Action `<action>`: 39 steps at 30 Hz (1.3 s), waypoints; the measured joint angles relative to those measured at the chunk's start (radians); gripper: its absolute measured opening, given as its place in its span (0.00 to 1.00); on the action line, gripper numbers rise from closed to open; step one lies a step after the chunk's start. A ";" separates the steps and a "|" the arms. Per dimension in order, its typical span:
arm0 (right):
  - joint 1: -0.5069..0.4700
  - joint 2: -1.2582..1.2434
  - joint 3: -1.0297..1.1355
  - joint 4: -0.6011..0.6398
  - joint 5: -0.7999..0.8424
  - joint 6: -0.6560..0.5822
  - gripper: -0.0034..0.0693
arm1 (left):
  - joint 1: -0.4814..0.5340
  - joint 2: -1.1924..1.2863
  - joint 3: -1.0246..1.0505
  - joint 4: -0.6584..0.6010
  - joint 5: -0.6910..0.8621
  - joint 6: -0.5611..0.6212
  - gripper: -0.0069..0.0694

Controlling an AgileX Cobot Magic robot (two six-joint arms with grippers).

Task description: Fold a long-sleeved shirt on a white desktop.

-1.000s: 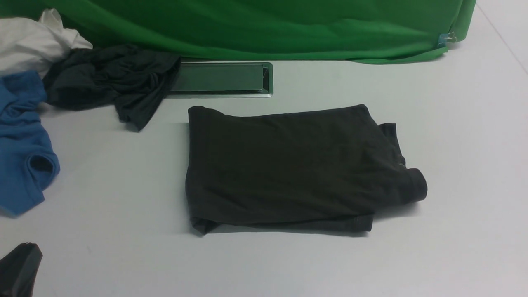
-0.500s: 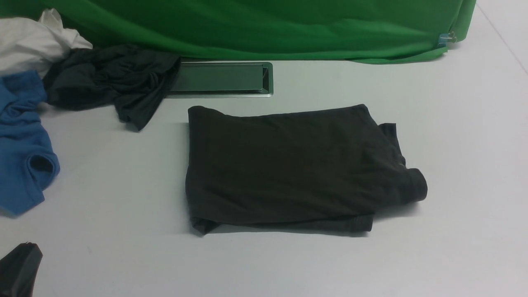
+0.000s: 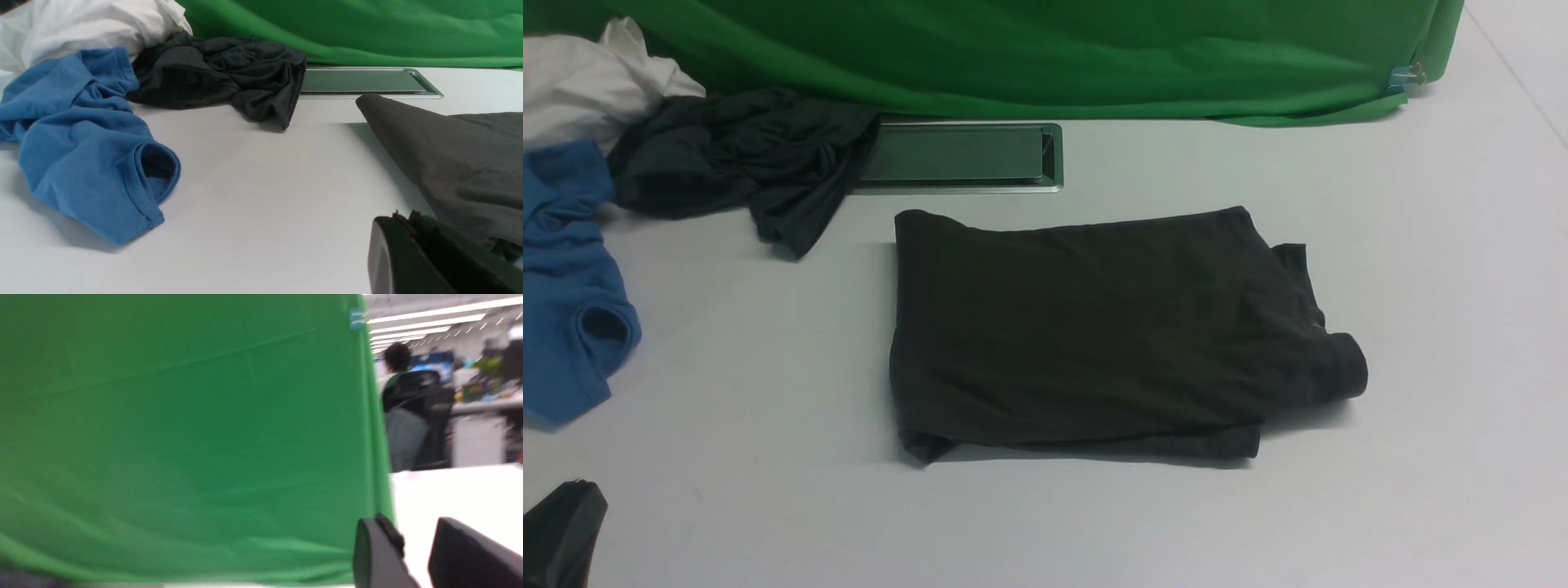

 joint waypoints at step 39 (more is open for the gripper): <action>-0.111 -0.209 0.295 -0.139 0.279 0.028 0.36 | 0.000 0.000 0.000 0.000 0.000 0.000 0.12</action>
